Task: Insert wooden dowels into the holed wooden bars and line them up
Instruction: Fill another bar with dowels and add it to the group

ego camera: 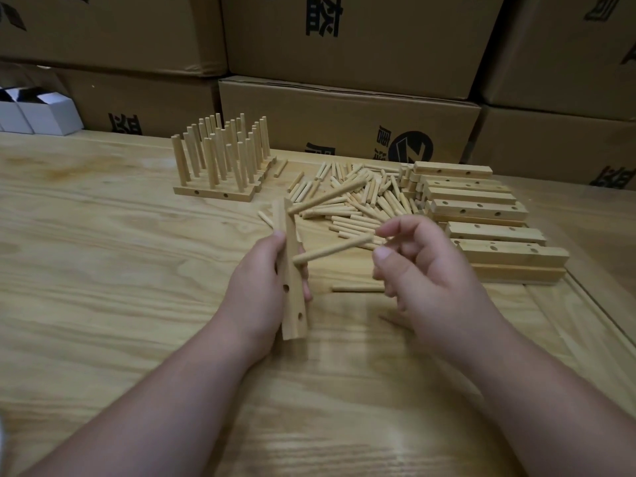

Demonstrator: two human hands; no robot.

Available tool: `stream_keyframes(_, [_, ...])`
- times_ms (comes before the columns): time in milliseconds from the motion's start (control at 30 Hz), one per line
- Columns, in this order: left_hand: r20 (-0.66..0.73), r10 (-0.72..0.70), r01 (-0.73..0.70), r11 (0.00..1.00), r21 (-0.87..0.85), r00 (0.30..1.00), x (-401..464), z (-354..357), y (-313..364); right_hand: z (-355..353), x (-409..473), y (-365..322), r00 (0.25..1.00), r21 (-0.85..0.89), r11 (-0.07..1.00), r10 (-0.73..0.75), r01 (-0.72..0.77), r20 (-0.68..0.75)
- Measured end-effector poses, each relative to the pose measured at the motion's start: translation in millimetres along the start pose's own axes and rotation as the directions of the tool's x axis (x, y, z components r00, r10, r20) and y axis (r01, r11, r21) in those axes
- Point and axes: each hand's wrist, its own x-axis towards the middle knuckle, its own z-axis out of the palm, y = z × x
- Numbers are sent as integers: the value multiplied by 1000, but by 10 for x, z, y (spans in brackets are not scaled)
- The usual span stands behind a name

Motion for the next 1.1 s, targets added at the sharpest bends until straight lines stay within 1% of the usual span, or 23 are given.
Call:
stream_keyframes(33, [-14,-10,10,999,-53,1000,6,-1,6,-48,30,-6,999,-130,991,31,-32,-9])
stream_keyframes(67, [-29,-22,19,994,-104,999,15,-7,6,-96,55,2,999,-296,954,53,-48,7])
stream_keyframes(133, [-32,-54,46,980,-194,998,28,-16,16,-174,85,12,990,-570,819,121,-62,68])
stream_keyframes(200, [-6,-72,69,970,-232,997,32,-18,26,-217,85,-3,971,-731,679,217,-74,104])
stream_keyframes(267, [17,-63,65,972,-227,998,31,-19,28,-245,73,5,941,-818,570,315,-83,124])
stream_keyframes(300, [27,-52,56,975,-217,998,29,-20,30,-252,69,12,927,-837,541,351,-85,132])
stream_keyframes(367, [34,-39,45,981,-191,999,21,-16,35,-251,65,31,916,-832,548,373,-89,148])
stream_keyframes(433, [21,-49,52,985,-164,999,20,-10,36,-236,70,40,931,-816,574,332,-68,155])
stream_keyframes(500, [-1,-59,59,990,-130,998,24,-4,36,-225,80,28,965,-775,630,232,-51,125])
stream_keyframes(533, [-9,-61,59,991,-116,998,26,-4,34,-218,82,16,984,-720,692,157,-48,85])
stream_keyframes(567, [-15,-62,60,992,-111,998,28,-2,31,-204,79,-5,996,-627,778,80,-43,30])
stream_keyframes(600, [-22,-63,61,992,-112,998,26,-2,33,-184,70,-29,999,-491,871,12,-28,-36])
stream_keyframes(633, [-29,-64,60,992,-112,998,25,-2,34,-156,53,-64,994,-320,947,-34,-1,-104])
stream_keyframes(667, [-37,-62,58,993,-103,997,25,-4,34,-127,30,-97,986,-150,988,-58,34,-159])
stream_keyframes(700, [-45,-57,53,995,-86,997,26,-4,29,-96,4,-132,980,-17,998,-68,66,-189])
stream_keyframes(733, [-53,-51,47,997,-67,997,25,-4,23,-65,-22,-155,978,68,994,-76,91,-196])
stream_keyframes(800, [-73,-41,38,998,-42,996,31,0,6,-4,-60,-176,981,155,981,-94,120,-171])
stream_keyframes(900, [-98,-34,33,999,-10,995,36,7,-9,45,-84,-178,986,223,967,-97,126,-134])
stream_keyframes(1100, [-148,2,11,996,91,989,27,13,-24,100,-138,-178,994,270,957,-103,107,-29])
